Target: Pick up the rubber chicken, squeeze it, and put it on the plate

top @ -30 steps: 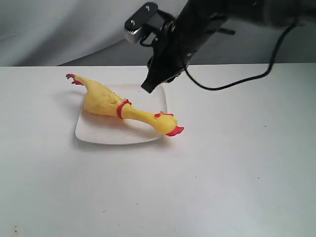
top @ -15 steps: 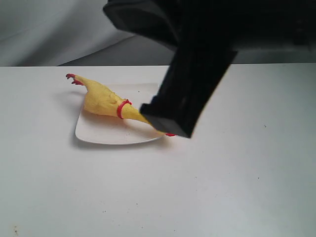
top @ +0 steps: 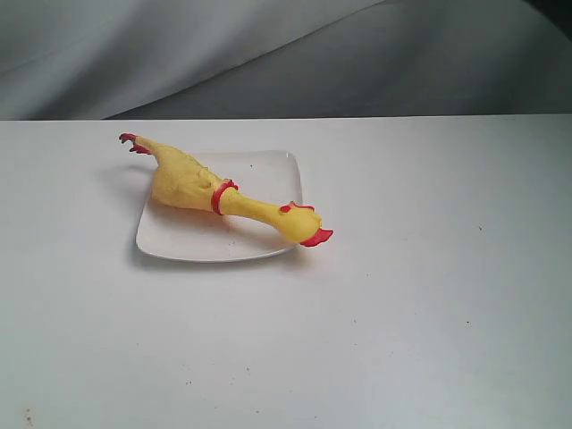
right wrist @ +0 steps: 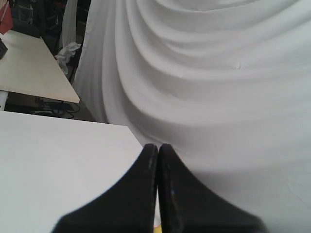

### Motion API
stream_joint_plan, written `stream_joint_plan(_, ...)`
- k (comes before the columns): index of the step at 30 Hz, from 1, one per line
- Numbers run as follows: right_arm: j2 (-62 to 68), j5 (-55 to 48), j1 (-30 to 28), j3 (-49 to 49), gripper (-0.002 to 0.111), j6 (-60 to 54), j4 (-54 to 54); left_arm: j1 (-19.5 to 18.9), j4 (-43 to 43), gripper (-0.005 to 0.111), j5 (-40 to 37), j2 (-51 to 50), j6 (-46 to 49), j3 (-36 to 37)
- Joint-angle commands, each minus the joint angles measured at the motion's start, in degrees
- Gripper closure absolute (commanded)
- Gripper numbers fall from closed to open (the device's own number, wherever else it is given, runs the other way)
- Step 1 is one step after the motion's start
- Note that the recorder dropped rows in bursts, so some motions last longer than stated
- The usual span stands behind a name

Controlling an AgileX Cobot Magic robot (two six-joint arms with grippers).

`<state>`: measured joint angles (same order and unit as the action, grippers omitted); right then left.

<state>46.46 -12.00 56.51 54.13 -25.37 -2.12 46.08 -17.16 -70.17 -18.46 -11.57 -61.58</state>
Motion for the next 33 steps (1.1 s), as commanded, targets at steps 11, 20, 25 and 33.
stream_joint_plan(11,-0.2,1.6,0.2,-0.4,0.108,0.4,-0.3,0.1,0.4,0.107,0.2,0.3,0.0,0.0)
stream_joint_plan(20,-1.0,-5.4,-20.8,-3.2,0.108,20.6,-3.0,0.1,0.4,0.107,0.2,0.3,0.0,0.0)
stream_joint_plan(25,-7.9,-4.4,-35.0,-13.7,0.108,21.2,-4.5,0.1,0.4,0.107,0.2,0.3,0.0,0.0)
stream_joint_plan(33,-27.7,5.1,-48.7,-34.7,0.108,20.9,-0.2,0.1,0.4,0.107,0.2,0.3,0.0,0.0)
